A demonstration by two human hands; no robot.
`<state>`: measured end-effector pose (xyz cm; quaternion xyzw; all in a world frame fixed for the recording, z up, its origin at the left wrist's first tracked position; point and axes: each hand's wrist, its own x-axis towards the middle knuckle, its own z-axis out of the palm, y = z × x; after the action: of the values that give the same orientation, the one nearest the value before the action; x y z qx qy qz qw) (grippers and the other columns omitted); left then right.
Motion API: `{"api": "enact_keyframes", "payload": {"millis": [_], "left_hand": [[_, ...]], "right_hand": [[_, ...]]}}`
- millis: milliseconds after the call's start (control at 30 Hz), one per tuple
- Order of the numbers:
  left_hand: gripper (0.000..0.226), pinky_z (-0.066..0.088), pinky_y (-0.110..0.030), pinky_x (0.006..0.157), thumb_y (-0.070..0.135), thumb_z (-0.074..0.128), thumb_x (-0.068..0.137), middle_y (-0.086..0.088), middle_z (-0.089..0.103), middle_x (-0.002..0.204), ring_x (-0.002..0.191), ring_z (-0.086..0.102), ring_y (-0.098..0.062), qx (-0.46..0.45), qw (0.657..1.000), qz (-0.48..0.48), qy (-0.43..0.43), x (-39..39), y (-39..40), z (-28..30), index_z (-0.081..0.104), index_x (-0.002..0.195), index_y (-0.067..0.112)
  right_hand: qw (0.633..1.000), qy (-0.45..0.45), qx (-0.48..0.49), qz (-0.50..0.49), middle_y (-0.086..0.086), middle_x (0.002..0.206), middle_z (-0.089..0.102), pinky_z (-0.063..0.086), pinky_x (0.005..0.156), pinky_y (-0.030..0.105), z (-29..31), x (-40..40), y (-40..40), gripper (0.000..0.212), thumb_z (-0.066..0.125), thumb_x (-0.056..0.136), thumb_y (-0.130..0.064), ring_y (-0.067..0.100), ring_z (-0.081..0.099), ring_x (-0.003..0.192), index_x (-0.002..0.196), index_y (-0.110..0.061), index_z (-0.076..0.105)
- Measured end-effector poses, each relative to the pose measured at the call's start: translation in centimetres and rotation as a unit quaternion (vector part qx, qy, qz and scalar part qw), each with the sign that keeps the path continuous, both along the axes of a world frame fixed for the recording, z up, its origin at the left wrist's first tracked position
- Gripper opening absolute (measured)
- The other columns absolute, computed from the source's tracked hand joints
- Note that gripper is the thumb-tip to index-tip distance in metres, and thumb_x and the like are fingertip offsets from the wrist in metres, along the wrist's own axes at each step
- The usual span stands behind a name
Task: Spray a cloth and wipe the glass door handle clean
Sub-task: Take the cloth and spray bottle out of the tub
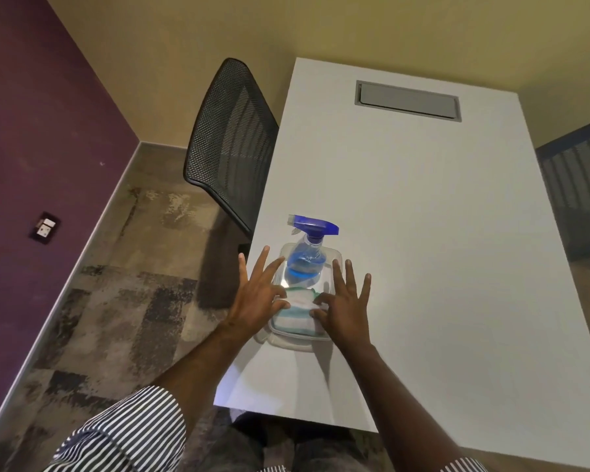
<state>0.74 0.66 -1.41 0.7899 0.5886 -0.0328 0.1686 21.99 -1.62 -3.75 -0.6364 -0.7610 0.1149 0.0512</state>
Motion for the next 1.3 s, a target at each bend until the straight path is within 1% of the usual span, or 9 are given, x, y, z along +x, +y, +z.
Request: {"api": "enact_keyframes", "payload": {"millis": [300, 467, 667, 767, 833, 933, 1000, 1167, 1300], "left_hand": [[0.023, -0.017, -0.056, 0.126, 0.049, 0.076, 0.093, -0.003, 0.042, 0.167, 0.163, 0.012, -0.030, 0.074, 0.984, 0.024, -0.160, -1.9, -0.8, 0.9, 0.087, 0.094, 0.028], [0.024, 0.003, -0.061, 0.129, 0.046, 0.071, 0.095, -0.009, 0.052, 0.159, 0.159, 0.024, -0.032, 0.115, 0.954, 0.030, -0.276, -3.3, -0.7, 1.2, 0.084, 0.087, 0.027], [0.011, 0.019, -0.061, 0.129, 0.031, 0.077, 0.095, -0.007, 0.061, 0.150, 0.154, 0.035, -0.025, 0.124, 0.919, 0.048, -0.372, -5.0, -0.2, 3.2, 0.081, 0.094, 0.020], [0.021, 0.038, -0.059, 0.122, 0.025, 0.066, 0.101, -0.012, 0.069, 0.137, 0.140, 0.056, -0.028, 0.031, 0.871, 0.090, -0.483, -5.2, -0.4, 5.6, 0.077, 0.110, 0.010], [0.050, 0.049, -0.052, 0.114, 0.047, 0.061, 0.099, -0.016, 0.072, 0.126, 0.122, 0.066, -0.029, -0.070, 0.807, 0.124, -0.573, -5.0, -0.8, 8.1, 0.070, 0.122, 0.003], [0.111, 0.060, -0.032, 0.092, 0.093, 0.078, 0.049, -0.005, 0.079, 0.105, 0.098, 0.076, -0.016, -0.221, 0.692, 0.196, -0.659, -5.1, -2.0, 11.3, 0.069, 0.118, 0.005], [0.115, 0.064, -0.027, 0.084, 0.088, 0.088, 0.032, 0.001, 0.082, 0.101, 0.092, 0.078, -0.011, -0.288, 0.636, 0.198, -0.687, -5.3, -2.5, 12.2, 0.067, 0.117, 0.013], [0.084, 0.064, -0.029, 0.084, 0.050, 0.101, 0.059, -0.002, 0.081, 0.108, 0.099, 0.077, -0.018, -0.297, 0.604, 0.159, -0.722, -6.1, -3.0, 13.4, 0.063, 0.124, 0.013], [0.015, 0.063, -0.035, 0.089, 0.005, 0.060, 0.105, -0.002, 0.081, 0.105, 0.098, 0.074, -0.023, -0.184, 0.634, 0.232, -0.714, -6.0, -3.1, 13.9, 0.068, 0.115, 0.013]], "right_hand": [[0.997, 0.072, 0.024, -0.030, -0.006, 0.126, 0.073, -0.014, 0.125, 0.053, 3.3, -0.3, -1.7, 0.022, 0.067, 0.092, -0.049, 0.025, 0.047, 0.144, 0.097, -0.031, 0.078], [0.991, 0.115, 0.049, -0.053, -0.009, 0.100, 0.079, -0.022, 0.124, 0.039, 6.7, -1.2, -1.7, 0.015, 0.069, 0.092, -0.042, 0.016, 0.061, 0.130, 0.093, -0.029, 0.075], [0.981, 0.181, 0.061, -0.035, -0.011, 0.092, 0.077, -0.001, 0.128, 0.054, 11.7, -2.4, -1.2, 0.012, 0.074, 0.091, -0.038, 0.010, 0.068, 0.105, 0.090, -0.025, 0.075], [0.967, 0.249, 0.032, -0.046, -0.014, 0.086, 0.075, -0.002, 0.128, 0.047, 14.8, -3.3, -1.0, 0.009, 0.077, 0.089, -0.035, 0.008, 0.069, 0.098, 0.084, -0.029, 0.073], [0.950, 0.306, 0.000, -0.058, -0.014, 0.083, 0.076, -0.002, 0.127, 0.040, 16.9, -4.0, -0.8, 0.014, 0.080, 0.087, -0.034, 0.008, 0.071, 0.092, 0.078, -0.034, 0.070], [0.918, 0.389, -0.016, -0.079, -0.011, 0.080, 0.077, 0.011, 0.117, 0.013, 19.5, -5.0, -0.5, 0.019, 0.083, 0.080, -0.032, 0.019, 0.072, 0.090, 0.067, -0.036, 0.069], [0.900, 0.425, -0.003, -0.099, -0.008, 0.080, 0.077, 0.029, 0.104, 0.006, 20.8, -5.6, -0.3, 0.020, 0.086, 0.077, -0.027, 0.032, 0.069, 0.098, 0.066, -0.034, 0.071], [0.937, 0.332, 0.076, -0.072, -0.008, 0.093, 0.077, 0.009, 0.127, 0.045, 22.5, -7.2, 0.4, 0.011, 0.077, 0.089, -0.033, 0.017, 0.071, 0.097, 0.084, -0.027, 0.069], [0.956, 0.249, 0.156, -0.026, -0.003, 0.117, 0.076, 0.011, 0.125, 0.060, 22.4, -8.7, -0.5, 0.021, 0.066, 0.096, -0.038, 0.021, 0.067, 0.116, 0.107, -0.022, 0.073]]}}
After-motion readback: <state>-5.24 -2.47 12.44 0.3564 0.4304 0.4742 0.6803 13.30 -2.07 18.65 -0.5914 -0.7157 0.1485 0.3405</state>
